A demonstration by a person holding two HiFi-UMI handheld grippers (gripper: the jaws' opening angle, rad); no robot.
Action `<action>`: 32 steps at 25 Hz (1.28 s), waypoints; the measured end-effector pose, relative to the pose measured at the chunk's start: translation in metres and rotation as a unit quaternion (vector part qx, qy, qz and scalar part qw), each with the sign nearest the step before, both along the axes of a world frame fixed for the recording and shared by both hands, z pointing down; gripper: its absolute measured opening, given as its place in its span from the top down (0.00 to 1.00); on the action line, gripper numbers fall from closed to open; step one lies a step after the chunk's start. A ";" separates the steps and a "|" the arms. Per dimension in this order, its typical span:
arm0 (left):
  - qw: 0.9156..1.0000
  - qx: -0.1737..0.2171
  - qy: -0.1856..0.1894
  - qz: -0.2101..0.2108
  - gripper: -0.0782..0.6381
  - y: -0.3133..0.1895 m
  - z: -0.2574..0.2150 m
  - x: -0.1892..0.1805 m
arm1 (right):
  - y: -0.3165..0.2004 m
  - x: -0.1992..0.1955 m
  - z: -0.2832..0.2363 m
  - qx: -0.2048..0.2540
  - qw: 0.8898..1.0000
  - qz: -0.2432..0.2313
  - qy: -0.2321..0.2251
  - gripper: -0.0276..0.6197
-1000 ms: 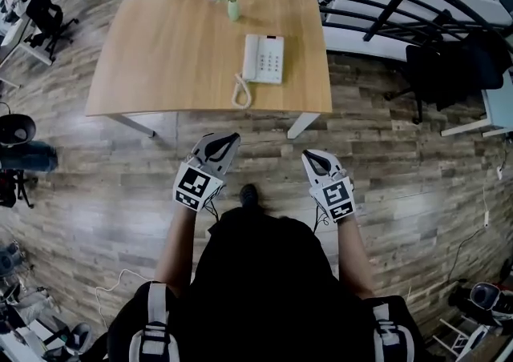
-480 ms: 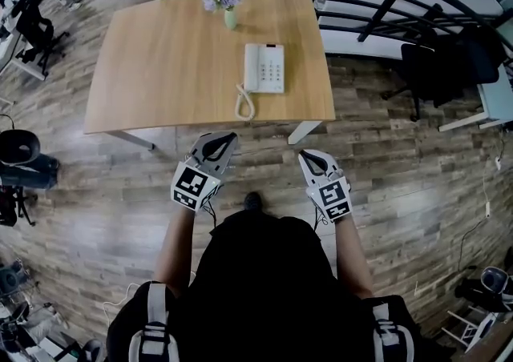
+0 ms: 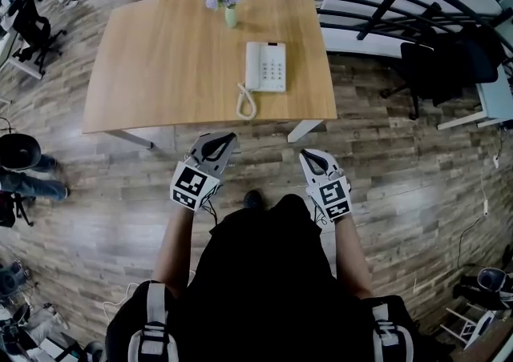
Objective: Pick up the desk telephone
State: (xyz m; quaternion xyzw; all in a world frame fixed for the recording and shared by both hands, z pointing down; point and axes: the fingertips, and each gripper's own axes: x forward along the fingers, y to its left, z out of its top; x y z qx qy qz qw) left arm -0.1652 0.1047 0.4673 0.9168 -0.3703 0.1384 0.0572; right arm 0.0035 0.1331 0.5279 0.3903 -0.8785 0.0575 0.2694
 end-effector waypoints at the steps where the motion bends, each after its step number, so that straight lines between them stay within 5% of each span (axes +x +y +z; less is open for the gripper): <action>1: 1.000 0.000 -0.001 0.000 0.86 0.000 0.000 -0.001 | 0.000 -0.001 0.000 0.000 1.000 0.001 -0.003 0.92; 32: 0.999 -0.014 -0.028 -0.034 0.86 -0.048 0.001 0.010 | -0.071 0.008 0.005 -0.018 0.999 -0.035 -0.015 0.92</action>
